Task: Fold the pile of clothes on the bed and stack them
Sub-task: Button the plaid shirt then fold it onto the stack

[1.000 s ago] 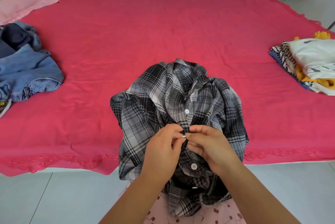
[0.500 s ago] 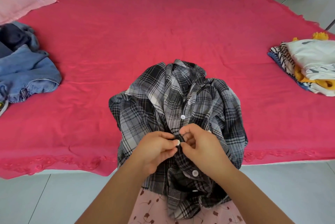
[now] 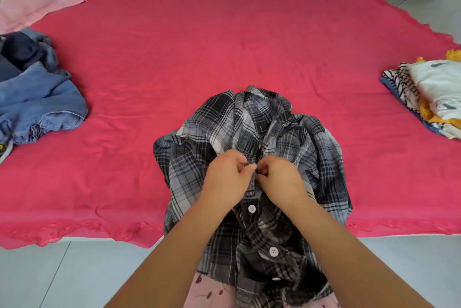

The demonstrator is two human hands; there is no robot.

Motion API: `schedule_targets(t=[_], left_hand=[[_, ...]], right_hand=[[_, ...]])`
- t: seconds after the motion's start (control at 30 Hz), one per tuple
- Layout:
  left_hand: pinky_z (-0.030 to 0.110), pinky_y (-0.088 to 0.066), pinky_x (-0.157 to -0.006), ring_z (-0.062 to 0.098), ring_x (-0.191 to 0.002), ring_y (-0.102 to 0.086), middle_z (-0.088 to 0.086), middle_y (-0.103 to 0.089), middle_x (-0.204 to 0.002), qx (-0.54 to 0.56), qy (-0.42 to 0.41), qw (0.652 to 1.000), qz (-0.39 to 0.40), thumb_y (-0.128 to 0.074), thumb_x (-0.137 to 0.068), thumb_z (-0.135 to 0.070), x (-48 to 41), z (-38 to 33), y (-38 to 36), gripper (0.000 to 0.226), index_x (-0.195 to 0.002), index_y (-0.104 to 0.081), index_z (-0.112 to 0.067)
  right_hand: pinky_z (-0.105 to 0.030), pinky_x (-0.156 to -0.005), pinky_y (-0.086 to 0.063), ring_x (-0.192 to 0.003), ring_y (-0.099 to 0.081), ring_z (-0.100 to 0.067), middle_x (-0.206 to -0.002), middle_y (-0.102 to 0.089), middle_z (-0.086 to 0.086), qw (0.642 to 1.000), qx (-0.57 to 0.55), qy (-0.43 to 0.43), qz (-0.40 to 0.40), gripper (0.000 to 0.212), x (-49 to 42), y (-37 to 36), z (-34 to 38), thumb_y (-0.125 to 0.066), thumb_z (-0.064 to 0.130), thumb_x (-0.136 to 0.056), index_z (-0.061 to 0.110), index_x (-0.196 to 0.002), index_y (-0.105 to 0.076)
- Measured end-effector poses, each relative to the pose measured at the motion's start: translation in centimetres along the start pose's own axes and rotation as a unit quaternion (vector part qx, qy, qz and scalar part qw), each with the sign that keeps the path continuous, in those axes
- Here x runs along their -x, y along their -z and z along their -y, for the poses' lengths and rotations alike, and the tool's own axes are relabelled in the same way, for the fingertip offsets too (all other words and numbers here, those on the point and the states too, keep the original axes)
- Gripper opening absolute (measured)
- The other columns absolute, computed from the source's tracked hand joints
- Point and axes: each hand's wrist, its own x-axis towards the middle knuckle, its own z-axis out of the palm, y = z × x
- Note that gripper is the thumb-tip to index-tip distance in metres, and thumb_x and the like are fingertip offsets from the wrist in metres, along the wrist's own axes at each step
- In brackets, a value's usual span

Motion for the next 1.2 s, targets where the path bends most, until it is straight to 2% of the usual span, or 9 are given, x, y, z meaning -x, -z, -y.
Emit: schedule_targets(t=[0.1,0.2,0.3,0.43,0.63,0.8,1.03,1.13,1.2], left_hand=[[0.026,-0.042,-0.075,0.015,-0.088,-0.051,0.000,-0.051,-0.099,-0.054,0.014,0.997,0.045,-0.063,-0.084,-0.038,-0.8,0.3,-1.4,0.037,-0.107,-0.051,-0.012],[0.029,-0.042,-0.073,0.018,-0.087,-0.049,0.002,-0.048,-0.096,-0.122,0.016,0.989,0.079,-0.061,-0.087,-0.027,-1.1,1.1,-2.1,0.029,-0.106,-0.049,-0.009],[0.030,-0.042,-0.070,0.019,-0.085,-0.052,0.002,-0.049,-0.089,-0.166,0.009,0.981,0.096,-0.056,-0.089,-0.020,-1.2,1.8,-2.5,0.022,-0.107,-0.052,-0.008],[0.029,-0.041,-0.069,0.022,-0.093,-0.054,0.005,-0.053,-0.103,-0.199,0.009,0.973,0.119,-0.062,-0.084,-0.044,-1.1,1.5,-2.5,0.043,-0.106,-0.049,-0.009],[0.032,-0.043,-0.075,0.022,-0.090,-0.053,0.008,-0.056,-0.099,-0.208,0.039,0.964,0.159,-0.066,-0.085,-0.030,-1.6,0.8,-2.3,0.034,-0.107,-0.050,-0.009],[0.025,-0.043,-0.086,0.023,-0.105,-0.057,0.010,-0.060,-0.117,-0.123,0.076,0.973,0.178,-0.071,-0.082,-0.024,-1.9,1.2,-1.2,0.042,-0.118,-0.056,-0.007],[0.026,-0.044,-0.080,0.016,-0.089,-0.055,0.004,-0.063,-0.099,0.086,0.118,0.987,0.068,-0.065,-0.086,-0.024,-0.2,1.8,0.5,0.027,-0.107,-0.066,-0.007],[0.021,-0.052,-0.065,0.013,-0.079,-0.058,0.001,-0.060,-0.082,0.288,0.164,0.941,0.061,-0.064,-0.087,-0.018,0.6,0.7,1.1,0.007,-0.086,-0.067,-0.012],[0.011,-0.047,-0.054,0.005,-0.073,-0.055,-0.002,-0.054,-0.078,0.371,0.167,0.911,0.072,-0.063,-0.088,-0.013,1.1,0.0,1.5,0.014,-0.075,-0.061,-0.017]], right_hand=[[-0.030,-0.068,-0.043,-0.087,-0.057,-0.025,-0.099,-0.056,-0.008,1.000,0.024,0.014,0.015,0.019,-0.2,-0.7,-0.2,-0.052,0.007,-0.085,0.012,-0.100,-0.061],[-0.028,-0.066,-0.043,-0.078,-0.051,-0.017,-0.091,-0.054,-0.002,0.999,0.008,0.022,0.025,0.006,-0.1,-1.0,-0.8,-0.059,0.012,-0.084,0.019,-0.084,-0.056],[-0.021,-0.064,-0.044,-0.069,-0.052,-0.009,-0.075,-0.056,0.007,0.998,-0.053,0.016,0.024,0.015,0.2,-0.8,-1.4,-0.065,0.018,-0.083,0.022,-0.074,-0.054],[-0.006,-0.058,-0.039,-0.066,-0.053,0.001,-0.069,-0.057,0.013,0.990,-0.140,-0.013,0.013,0.020,0.7,0.0,-1.6,-0.067,0.016,-0.081,0.026,-0.069,-0.056],[-0.004,-0.059,-0.039,-0.066,-0.052,0.000,-0.069,-0.056,0.014,0.988,-0.156,-0.018,0.014,0.016,1.6,0.6,-1.6,-0.067,0.014,-0.082,0.025,-0.073,-0.059],[-0.007,-0.062,-0.041,-0.070,-0.057,-0.003,-0.073,-0.062,0.009,0.983,-0.183,-0.030,0.015,0.020,2.0,1.0,-1.6,-0.067,0.016,-0.082,0.028,-0.070,-0.058],[-0.026,-0.070,-0.048,-0.068,-0.061,-0.011,-0.070,-0.066,0.001,0.942,-0.326,-0.078,0.021,0.011,2.5,1.8,-1.4,-0.069,0.014,-0.082,0.021,-0.077,-0.063],[-0.023,-0.067,-0.047,-0.068,-0.063,-0.011,-0.070,-0.065,0.002,0.925,-0.369,-0.082,0.024,0.010,2.8,2.3,-0.9,-0.069,0.013,-0.082,0.020,-0.077,-0.064],[-0.020,-0.064,-0.045,-0.068,-0.063,-0.009,-0.071,-0.065,0.002,0.916,-0.393,-0.080,0.026,0.009,3.1,2.7,-0.4,-0.067,0.013,-0.083,0.019,-0.078,-0.064]])
